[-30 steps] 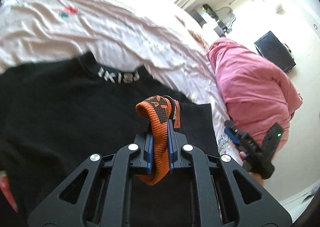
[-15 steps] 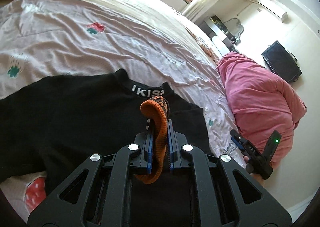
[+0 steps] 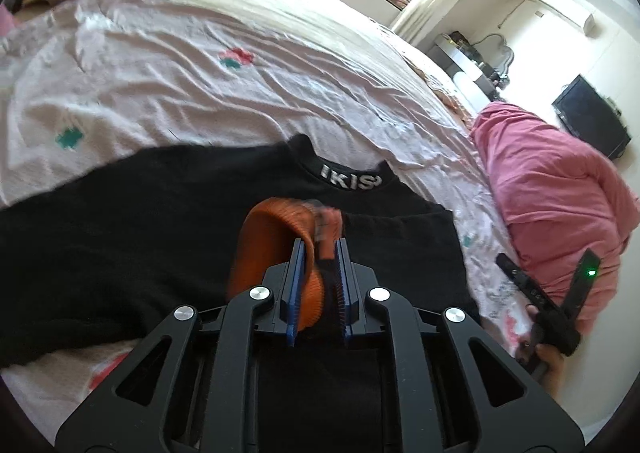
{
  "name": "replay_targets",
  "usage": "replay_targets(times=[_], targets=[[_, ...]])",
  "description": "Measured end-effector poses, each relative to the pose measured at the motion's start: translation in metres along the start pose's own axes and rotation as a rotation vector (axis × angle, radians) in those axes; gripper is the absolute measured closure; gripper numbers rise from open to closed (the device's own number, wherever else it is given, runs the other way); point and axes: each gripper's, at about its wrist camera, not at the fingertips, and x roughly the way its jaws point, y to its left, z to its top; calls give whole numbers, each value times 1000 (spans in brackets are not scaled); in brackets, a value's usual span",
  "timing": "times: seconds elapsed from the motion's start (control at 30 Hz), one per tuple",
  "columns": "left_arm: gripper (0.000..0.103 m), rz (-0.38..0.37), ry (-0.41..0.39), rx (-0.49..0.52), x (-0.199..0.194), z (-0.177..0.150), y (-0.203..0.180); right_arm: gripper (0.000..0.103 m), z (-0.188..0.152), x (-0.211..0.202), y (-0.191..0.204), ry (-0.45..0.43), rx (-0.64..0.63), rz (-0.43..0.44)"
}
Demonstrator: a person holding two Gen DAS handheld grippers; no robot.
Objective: Fold small clothes
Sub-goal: 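Lay the cuff on the shirt body with the left tool and open it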
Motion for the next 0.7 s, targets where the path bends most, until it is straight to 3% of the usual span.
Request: replay_targets(times=[0.17, 0.5, 0.7], targets=[[88, 23, 9, 37, 7, -3, -6, 50, -5, 3, 17, 8, -71, 8], [82, 168, 161, 146, 58, -32, -1, 45, -20, 11, 51, 49, -201, 53], [81, 156, 167, 148, 54, -47, 10, 41, -31, 21, 63, 105, -218, 101]])
